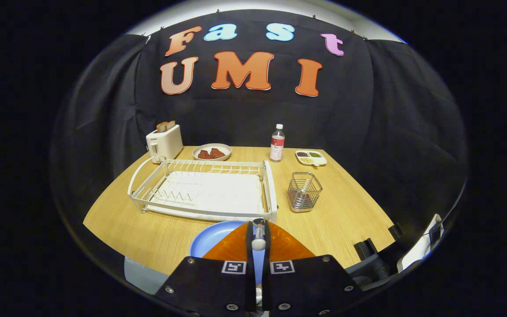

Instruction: Take the plate from the dish rack, then take the spoon from the basket and place it into the plate.

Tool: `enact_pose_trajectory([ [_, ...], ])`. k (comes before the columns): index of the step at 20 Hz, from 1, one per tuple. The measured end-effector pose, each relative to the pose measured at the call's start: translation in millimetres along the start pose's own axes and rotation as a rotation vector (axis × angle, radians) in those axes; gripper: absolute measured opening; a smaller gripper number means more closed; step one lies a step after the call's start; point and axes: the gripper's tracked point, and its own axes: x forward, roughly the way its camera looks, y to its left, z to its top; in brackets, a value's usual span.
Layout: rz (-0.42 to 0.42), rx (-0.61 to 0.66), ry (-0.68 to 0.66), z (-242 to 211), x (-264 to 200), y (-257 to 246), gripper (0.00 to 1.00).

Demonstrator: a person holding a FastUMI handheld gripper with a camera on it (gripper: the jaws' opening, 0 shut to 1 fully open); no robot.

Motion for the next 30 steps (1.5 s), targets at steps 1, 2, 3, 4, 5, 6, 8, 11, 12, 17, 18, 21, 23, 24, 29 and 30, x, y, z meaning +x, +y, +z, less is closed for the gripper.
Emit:
enact_pose_trajectory([
  [1, 0.017, -0.001, 0.006, -3, 1, 7, 0.05],
  [2, 0.034, 0.000, 0.015, -6, 4, 11, 0.05],
  [3, 0.046, -0.006, 0.024, -10, 6, 16, 0.05],
  [4, 0.058, -0.013, 0.030, -13, 8, 19, 0.06],
  [5, 0.068, -0.020, 0.032, -15, 9, 23, 0.06],
  [6, 0.077, -0.025, 0.036, -17, 13, 27, 0.06],
  [8, 0.091, -0.033, 0.046, -21, 17, 32, 0.06],
  [11, 0.094, -0.048, 0.057, -24, 25, 37, 0.06],
  [12, 0.095, -0.053, 0.061, -25, 26, 37, 0.06],
  [17, 0.103, -0.060, 0.082, -26, 28, 42, 0.11],
  [18, 0.105, -0.056, 0.079, -24, 30, 42, 0.14],
  [21, 0.090, -0.063, 0.071, -17, 30, 38, 0.17],
  [23, 0.084, -0.052, 0.062, -8, 36, 37, 0.21],
  [24, 0.081, -0.041, 0.057, -4, 36, 35, 0.24],
  [29, 0.049, -0.011, 0.017, 17, 29, 14, 0.62],
  [30, 0.033, -0.009, 0.004, 25, 30, 7, 0.73],
])
